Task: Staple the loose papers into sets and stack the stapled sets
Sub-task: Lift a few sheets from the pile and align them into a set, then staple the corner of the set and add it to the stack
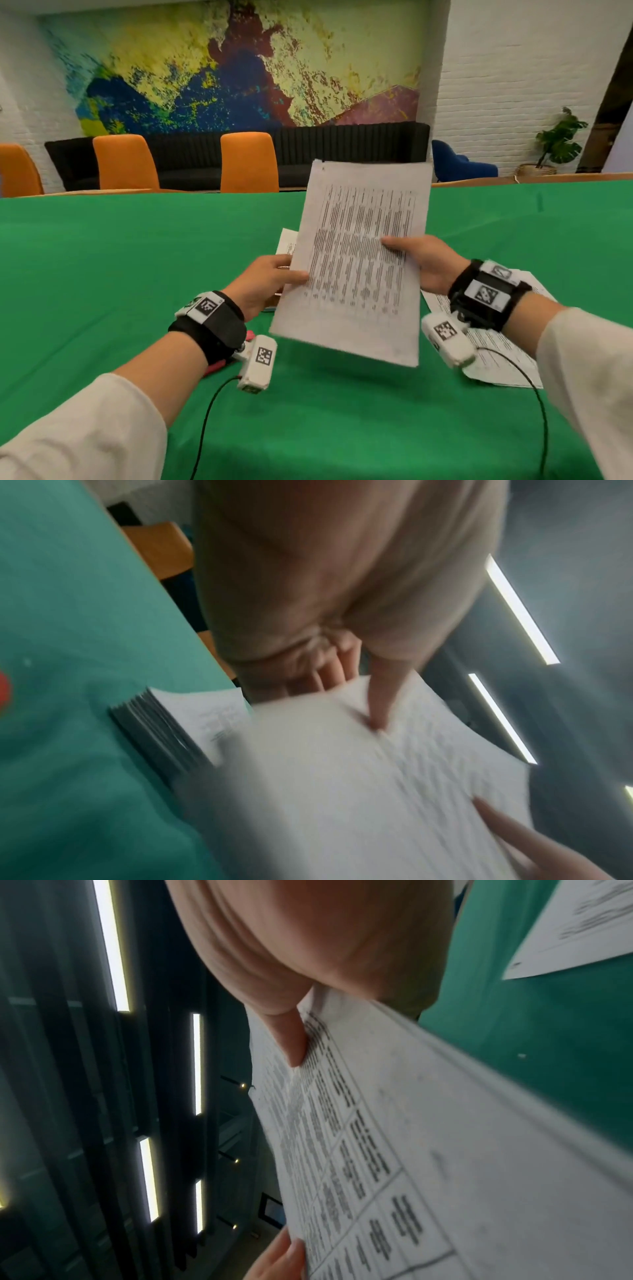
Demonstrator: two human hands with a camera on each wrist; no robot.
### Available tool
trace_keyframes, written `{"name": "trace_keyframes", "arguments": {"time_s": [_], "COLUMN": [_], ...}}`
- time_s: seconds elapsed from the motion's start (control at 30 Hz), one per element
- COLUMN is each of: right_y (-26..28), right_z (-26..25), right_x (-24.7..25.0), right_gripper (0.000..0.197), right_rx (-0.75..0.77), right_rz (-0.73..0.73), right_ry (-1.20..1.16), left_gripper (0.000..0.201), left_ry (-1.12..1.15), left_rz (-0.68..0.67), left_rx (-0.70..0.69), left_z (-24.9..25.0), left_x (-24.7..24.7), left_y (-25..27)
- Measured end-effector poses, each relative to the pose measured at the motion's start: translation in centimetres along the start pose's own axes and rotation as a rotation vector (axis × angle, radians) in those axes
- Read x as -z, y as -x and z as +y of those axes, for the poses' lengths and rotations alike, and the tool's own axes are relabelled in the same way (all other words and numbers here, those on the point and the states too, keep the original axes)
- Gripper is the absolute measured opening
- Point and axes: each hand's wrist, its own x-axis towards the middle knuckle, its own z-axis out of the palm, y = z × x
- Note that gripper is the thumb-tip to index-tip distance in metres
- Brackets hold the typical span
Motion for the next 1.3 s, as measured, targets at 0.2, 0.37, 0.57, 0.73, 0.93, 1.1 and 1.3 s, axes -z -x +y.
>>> {"name": "trace_keyframes", "arguments": {"time_s": [0.2, 0.37, 0.57, 0.73, 0.93, 1.1, 1.3], "right_y": [-5.2, -8.4, -10.8, -12.0, -11.5, -10.9, -10.3], "right_z": [0.2, 3.0, 5.4, 6.9, 7.0, 7.8, 8.1], "right_x": [-2.2, -1.9, -1.5, -1.3, -0.5, -0.1, -0.2], "right_gripper": [0.022, 0.026, 0.015, 0.027, 0.052, 0.064, 0.074], "right_rx": [-0.046, -0.110, -0.087, -0.134, -0.042, -0.036, 0.010], "right_rz": [0.094, 0.152, 0.220, 0.186, 0.111, -0.012, -0.015], "right_ry": [0.292, 0.504, 0.733, 0.846, 0.991, 1.063, 1.076], "left_gripper": [0.016, 0.021, 0.026, 0.026, 0.066, 0.079, 0.061], "left_ry": [0.068, -0.301, -0.715, -0.811, -0.839, -1.082, -1.224], "left_rz": [0.371, 0.439, 0.353, 0.266, 0.038, -0.116, -0.106], "left_rx": [-0.015, 0.108, 0.229, 0.265, 0.352, 0.354, 0.298], "left_z": [0.0, -1.1, -3.2, -4.1, -1.9, -1.2, -1.0], "left_x": [1.0, 4.3, 4.3, 4.4, 3.9, 3.0, 2.7], "left_y": [-5.2, -11.1, -14.3, -14.4, -10.5, -8.2, -7.7]}}
